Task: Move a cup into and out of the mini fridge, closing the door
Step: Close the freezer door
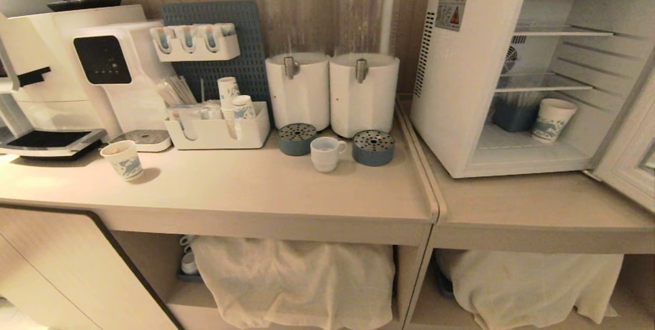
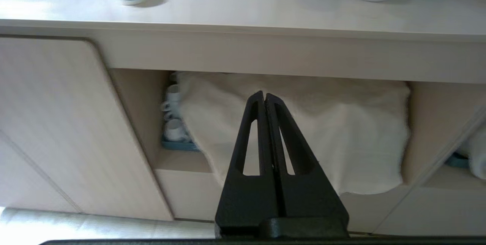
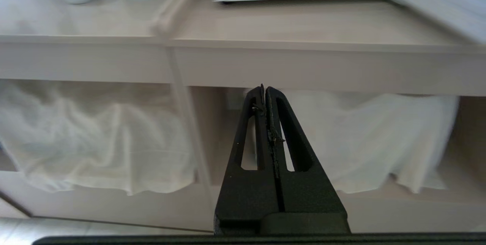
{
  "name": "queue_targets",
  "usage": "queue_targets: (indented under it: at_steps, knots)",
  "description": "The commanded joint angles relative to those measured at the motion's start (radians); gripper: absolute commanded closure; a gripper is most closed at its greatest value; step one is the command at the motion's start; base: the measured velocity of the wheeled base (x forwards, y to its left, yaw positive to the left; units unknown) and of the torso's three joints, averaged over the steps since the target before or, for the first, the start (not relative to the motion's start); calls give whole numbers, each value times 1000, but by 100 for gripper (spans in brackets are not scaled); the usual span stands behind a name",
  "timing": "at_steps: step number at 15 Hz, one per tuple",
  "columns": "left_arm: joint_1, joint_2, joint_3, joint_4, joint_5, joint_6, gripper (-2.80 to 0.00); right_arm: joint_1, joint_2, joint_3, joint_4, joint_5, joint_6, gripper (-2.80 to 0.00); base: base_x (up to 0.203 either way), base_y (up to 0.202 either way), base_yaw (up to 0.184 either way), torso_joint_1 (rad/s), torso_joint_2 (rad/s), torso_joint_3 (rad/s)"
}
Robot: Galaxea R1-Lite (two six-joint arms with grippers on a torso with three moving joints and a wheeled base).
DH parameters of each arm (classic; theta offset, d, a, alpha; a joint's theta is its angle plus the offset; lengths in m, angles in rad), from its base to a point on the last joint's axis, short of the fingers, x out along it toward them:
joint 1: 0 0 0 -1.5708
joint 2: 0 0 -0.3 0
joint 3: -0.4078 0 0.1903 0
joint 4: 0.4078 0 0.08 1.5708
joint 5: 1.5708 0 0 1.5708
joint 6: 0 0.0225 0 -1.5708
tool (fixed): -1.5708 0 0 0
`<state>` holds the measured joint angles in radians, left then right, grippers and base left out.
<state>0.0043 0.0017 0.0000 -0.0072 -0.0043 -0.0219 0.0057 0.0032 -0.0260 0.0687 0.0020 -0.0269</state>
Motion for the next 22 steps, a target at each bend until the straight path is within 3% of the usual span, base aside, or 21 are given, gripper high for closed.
queue_targets:
  at_steps: [1,22]
  knots:
    - [0,0,0,0,0,-1,0,0,1,0,0,0,-1,0,0,-196,-7,-1,2,-1]
    - [0,0,0,0,0,0,0,0,1,0,4,1,-2,0,0,-193,-9,4,3,2]
